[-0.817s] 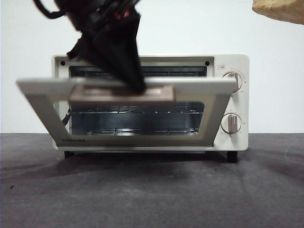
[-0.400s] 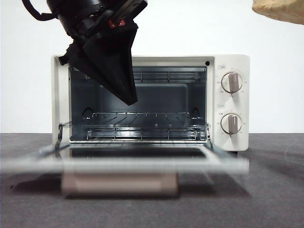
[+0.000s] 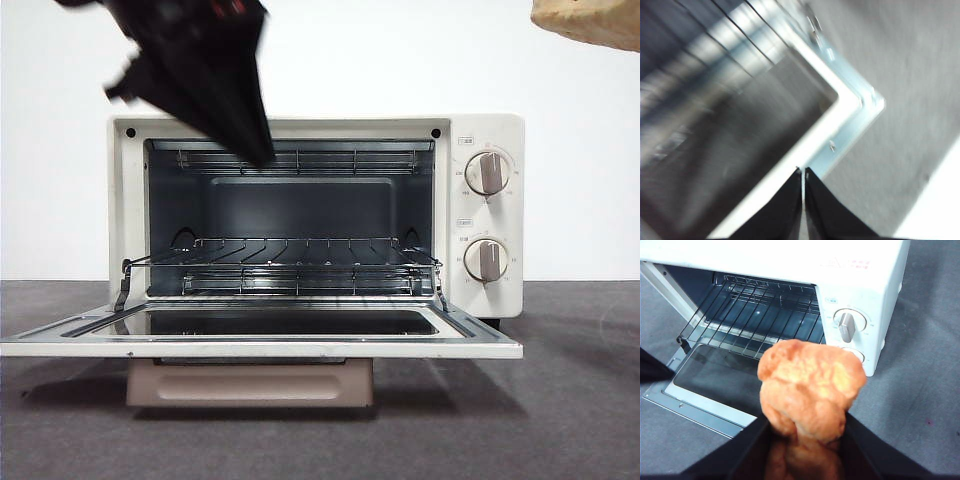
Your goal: The left arm flap open the oven, the right arm pick bread and place it into oven, the left arm flap close the oven
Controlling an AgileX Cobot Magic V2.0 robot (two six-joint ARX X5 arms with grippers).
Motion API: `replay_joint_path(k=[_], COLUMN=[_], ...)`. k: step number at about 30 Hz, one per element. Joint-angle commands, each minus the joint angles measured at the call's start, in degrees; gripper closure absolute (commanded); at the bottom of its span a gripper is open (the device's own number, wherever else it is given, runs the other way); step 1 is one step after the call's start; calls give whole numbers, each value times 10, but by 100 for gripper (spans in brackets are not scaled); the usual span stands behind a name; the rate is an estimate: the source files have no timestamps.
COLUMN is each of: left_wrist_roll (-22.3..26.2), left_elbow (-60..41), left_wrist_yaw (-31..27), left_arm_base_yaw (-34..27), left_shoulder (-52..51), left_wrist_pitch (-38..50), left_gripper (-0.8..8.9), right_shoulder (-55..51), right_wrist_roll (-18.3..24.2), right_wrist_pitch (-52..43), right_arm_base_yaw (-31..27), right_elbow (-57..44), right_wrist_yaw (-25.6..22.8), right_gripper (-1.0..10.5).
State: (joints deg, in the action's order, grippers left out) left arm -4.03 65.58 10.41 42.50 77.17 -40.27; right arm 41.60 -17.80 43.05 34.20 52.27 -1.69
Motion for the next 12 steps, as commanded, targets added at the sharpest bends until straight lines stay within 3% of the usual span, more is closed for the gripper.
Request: replay_joint_path(k=[1, 12], left_wrist_roll=[-10, -14], left_elbow=[2, -111], left_wrist_yaw=[-1, -1], left_arm_base_yaw=[-15, -130], left_shoulder=[-30, -226], left_wrist_pitch=[9, 8], left_gripper=[797, 798], right_shoulder=[6, 55], right_wrist_roll=[3, -8], right_wrist_pitch=[-6, -35], right_arm_base_yaw=[5, 6], right_elbow=[11, 11], right_wrist_yaw=[5, 66], right_gripper=[774, 774])
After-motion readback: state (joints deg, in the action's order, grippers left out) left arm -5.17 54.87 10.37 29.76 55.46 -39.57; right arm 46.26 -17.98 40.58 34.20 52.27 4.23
